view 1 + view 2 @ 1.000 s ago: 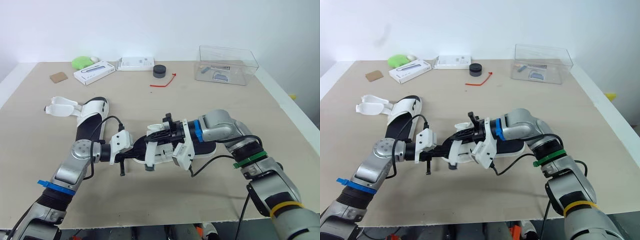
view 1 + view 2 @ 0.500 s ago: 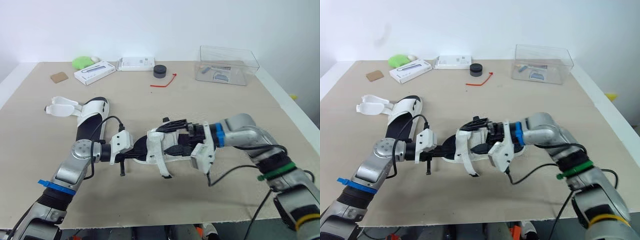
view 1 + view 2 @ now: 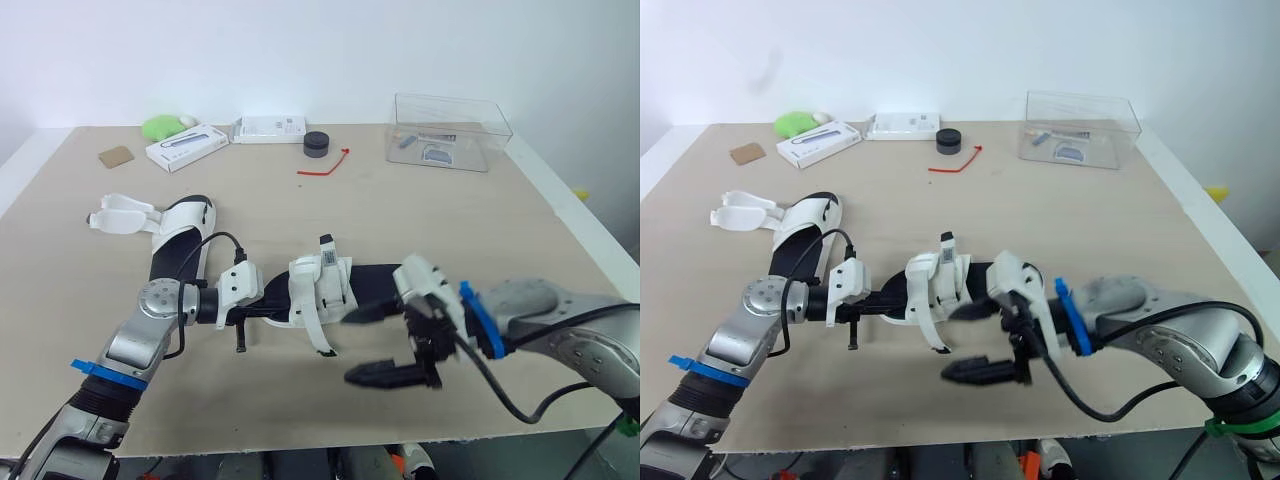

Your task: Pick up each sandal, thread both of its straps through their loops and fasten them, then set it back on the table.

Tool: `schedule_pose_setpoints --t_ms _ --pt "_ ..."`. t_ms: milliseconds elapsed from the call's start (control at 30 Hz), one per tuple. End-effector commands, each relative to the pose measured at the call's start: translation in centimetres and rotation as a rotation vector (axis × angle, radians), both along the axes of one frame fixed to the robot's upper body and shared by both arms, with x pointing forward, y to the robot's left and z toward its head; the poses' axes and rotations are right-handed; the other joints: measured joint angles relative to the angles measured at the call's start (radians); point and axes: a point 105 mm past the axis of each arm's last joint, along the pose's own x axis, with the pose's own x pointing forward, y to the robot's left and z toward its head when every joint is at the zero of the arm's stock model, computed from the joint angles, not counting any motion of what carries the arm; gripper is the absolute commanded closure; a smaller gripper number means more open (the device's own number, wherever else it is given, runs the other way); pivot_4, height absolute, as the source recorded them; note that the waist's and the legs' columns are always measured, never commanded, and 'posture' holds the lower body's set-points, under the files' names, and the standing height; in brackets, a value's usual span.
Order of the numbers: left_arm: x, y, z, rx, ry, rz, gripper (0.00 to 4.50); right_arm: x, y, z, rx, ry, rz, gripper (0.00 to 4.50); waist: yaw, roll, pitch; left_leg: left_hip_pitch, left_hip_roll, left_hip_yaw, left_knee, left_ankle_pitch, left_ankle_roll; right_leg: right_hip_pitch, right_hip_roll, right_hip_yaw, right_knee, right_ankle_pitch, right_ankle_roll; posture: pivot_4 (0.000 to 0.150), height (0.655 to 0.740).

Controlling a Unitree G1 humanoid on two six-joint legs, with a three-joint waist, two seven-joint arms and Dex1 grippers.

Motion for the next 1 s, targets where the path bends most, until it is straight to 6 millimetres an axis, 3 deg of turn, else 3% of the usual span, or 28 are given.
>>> schedule_pose_setpoints --t_ms 33,267,533,567,667,700,767,867,1000 --pt "-0.6 -0.2 -0.4 0.021 0.019 -0.029 4.5 1.4 0.5 -0.6 -0.02 0.079 -0.116 0.03 -0.002 -0.002 -0.001 0.0 0.0 0.0 0.0 0.0 0.0 0.0 0.002 0.001 0.0 0.0 0.001 0.15 0.74" --pt "-0.6 -0.2 -0.4 0.023 0.023 -0.033 4.5 2.7 2.4 -1.4 -0.019 0.148 -0.182 0.03 -0.001 -0.003 -0.002 -0.003 -0.001 0.0 0.001 0.0 0.001 -0.001 0.003 0.003 0.0 -0.001 0.003 0.15 0.74" --pt "-0.5 -0.4 -0.4 0.019 0.025 -0.036 4.5 2.9 2.7 -3.1 -0.092 0.213 -0.219 0.03 -0.002 -0.003 -0.002 -0.004 -0.001 -0.001 0.001 -0.001 0.001 -0.002 0.003 0.003 -0.001 -0.001 0.004 0.15 0.74" --pt "-0.5 -0.4 -0.4 0.018 0.025 -0.036 4.5 2.9 2.8 -3.2 -0.098 0.219 -0.222 0.54 -0.002 -0.003 -0.002 -0.004 -0.001 -0.001 0.001 -0.001 0.001 -0.002 0.003 0.003 -0.001 -0.001 0.004 0.15 0.74" --pt "-0.6 -0.5 -0.4 0.017 0.025 -0.037 4.5 3.2 2.8 -3.3 -0.084 0.239 -0.247 1.52 -0.002 -0.003 -0.002 -0.004 -0.001 -0.001 0.001 -0.001 0.001 -0.001 0.003 0.003 -0.001 -0.001 0.004 0.15 0.74" --pt "-0.6 -0.5 -0.4 0.014 0.026 -0.035 4.5 3.2 2.9 -3.2 -0.073 0.25 -0.253 2.21 -0.002 -0.003 -0.002 -0.004 -0.001 -0.001 0.001 -0.001 0.001 -0.001 0.003 0.003 -0.001 -0.001 0.004 0.15 0.74" --pt "-0.6 -0.4 -0.4 0.009 0.029 -0.03 4.5 3.4 3.1 -3.0 -0.057 0.26 -0.261 2.86 -0.002 -0.003 -0.002 -0.004 -0.001 -0.001 0.001 -0.001 0.001 -0.001 0.003 0.003 -0.001 -0.001 0.004 0.15 0.74" --pt "-0.8 -0.4 -0.6 0.012 0.03 -0.03 4.5 3.8 3.4 -2.7 -0.048 0.262 -0.272 4.43 -0.002 -0.003 -0.002 -0.004 -0.001 -0.001 0.001 -0.001 0.001 -0.001 0.003 0.003 -0.001 0.0 0.004 0.15 0.74" --pt "-0.8 -0.5 -0.6 0.01 0.029 -0.03 4.5 3.8 3.4 -3.0 -0.068 0.276 -0.275 4.43 -0.002 -0.002 -0.002 -0.004 -0.001 -0.001 0.001 -0.001 0.001 -0.001 0.003 0.003 -0.001 0.0 0.004 0.15 0.74"
